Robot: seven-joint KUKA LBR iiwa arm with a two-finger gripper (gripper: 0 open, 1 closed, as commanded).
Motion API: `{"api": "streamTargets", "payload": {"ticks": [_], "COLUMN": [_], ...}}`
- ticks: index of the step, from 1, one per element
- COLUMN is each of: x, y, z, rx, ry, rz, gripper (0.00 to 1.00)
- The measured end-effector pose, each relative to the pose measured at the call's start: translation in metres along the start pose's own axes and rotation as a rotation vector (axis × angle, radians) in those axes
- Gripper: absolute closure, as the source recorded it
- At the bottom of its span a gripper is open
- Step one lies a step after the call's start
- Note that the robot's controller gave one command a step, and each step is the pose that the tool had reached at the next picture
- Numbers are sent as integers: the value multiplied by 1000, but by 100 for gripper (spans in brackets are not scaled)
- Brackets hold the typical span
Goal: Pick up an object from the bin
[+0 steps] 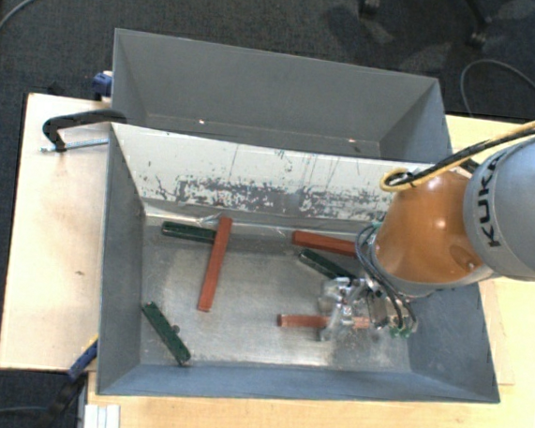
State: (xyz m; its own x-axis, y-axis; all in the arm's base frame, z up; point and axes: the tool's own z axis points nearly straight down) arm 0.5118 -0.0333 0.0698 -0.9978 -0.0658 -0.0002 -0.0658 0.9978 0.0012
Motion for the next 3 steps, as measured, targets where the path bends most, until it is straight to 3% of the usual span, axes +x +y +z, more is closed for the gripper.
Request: {"api": "streamTargets", "payload": {"ticks": [3], "x": [-6], "y": [1], "z": [-89], "rx": [1], "ry": [-9], "rz": [3], "gripper": [100]}}
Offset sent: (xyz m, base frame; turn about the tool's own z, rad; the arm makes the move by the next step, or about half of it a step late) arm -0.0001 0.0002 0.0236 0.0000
